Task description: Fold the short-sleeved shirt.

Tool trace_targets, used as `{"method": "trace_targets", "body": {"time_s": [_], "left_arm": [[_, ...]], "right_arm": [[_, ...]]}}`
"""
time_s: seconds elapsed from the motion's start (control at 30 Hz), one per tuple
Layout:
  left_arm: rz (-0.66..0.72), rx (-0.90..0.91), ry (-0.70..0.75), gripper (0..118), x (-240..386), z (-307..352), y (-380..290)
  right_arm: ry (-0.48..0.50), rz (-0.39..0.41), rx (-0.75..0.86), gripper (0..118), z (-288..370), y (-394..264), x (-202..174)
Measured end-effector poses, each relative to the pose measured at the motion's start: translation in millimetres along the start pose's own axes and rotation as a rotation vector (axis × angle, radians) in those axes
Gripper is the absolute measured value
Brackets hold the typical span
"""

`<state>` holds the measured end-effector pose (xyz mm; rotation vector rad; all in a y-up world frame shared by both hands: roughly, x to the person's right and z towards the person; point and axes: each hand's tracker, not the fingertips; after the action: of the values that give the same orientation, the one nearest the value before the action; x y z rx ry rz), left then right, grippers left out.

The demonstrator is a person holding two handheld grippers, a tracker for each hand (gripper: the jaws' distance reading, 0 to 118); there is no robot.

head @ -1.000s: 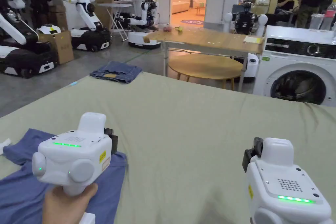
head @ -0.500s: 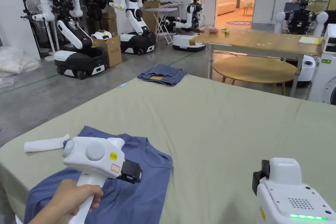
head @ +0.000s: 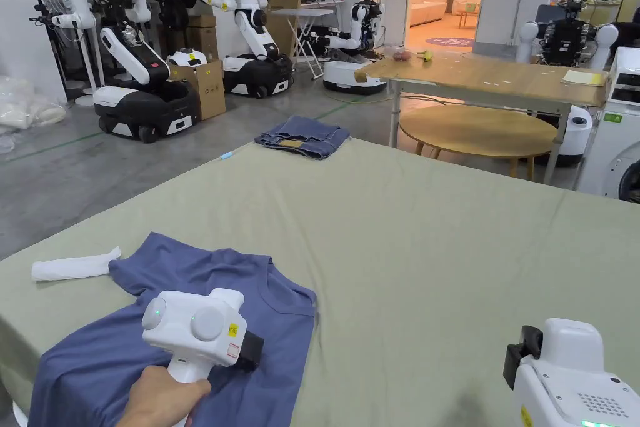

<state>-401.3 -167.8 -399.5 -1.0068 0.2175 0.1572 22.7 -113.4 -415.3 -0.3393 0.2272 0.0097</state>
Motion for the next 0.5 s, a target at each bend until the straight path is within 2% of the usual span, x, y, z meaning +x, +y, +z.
{"method": "trace_targets", "body": {"time_s": [0.1, 0.2, 0.3, 0.5], "left_arm": [[-0.009, 0.022, 0.011, 10, 3, 6, 0], [-0.004, 0.028, -0.011, 4, -4, 9, -2], [0.009, 0.050, -0.028, 3, -7, 16, -3], [0.052, 0.214, -0.088, 3, -20, 45, 3]], "right_arm": [[-0.005, 0.001, -0.006, 0, 2, 0, 1], [-0.008, 0.005, -0.006, 0, 4, 0, 2], [-0.007, 0.005, -0.008, 0, -3, -4, 4], [-0.007, 0.009, 0.003, 0, -1, 0, 5]]}}
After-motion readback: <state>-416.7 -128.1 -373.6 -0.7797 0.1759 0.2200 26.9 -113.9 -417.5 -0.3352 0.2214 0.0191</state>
